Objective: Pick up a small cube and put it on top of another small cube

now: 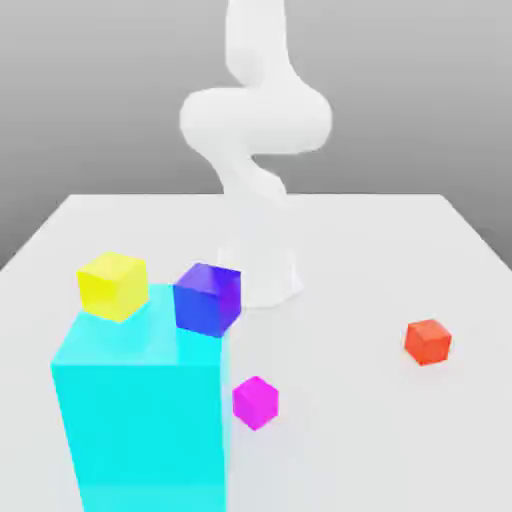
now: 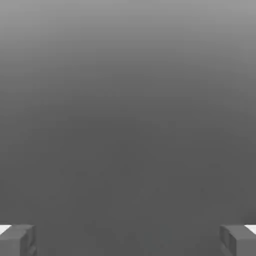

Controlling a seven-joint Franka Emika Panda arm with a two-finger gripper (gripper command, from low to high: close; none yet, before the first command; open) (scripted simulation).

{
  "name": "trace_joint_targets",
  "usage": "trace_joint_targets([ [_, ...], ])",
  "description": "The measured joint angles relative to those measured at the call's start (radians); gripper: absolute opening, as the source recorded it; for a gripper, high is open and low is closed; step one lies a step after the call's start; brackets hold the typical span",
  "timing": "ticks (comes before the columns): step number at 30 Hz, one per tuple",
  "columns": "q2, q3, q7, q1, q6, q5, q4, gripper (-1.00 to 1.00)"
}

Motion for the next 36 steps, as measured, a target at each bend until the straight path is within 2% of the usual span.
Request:
trace_joint_targets([
  [16,0.497,0.117,-0.634,0.498,0.365,0.047,-0.376,0.00],
  [22,0.682,0.205,-0.831,0.646,0.501,0.016,-0.513,0.00],
  [25,0.788,0.182,-0.797,0.658,0.584,-0.073,-0.517,0.00],
  [30,0.969,0.036,-0.720,0.778,0.730,-0.181,-0.485,0.00],
  [31,0.987,0.021,-0.717,0.792,0.745,-0.185,-0.482,-1.00],
  [36,0.987,0.022,-0.715,0.792,0.743,-0.187,-0.482,-1.00],
])
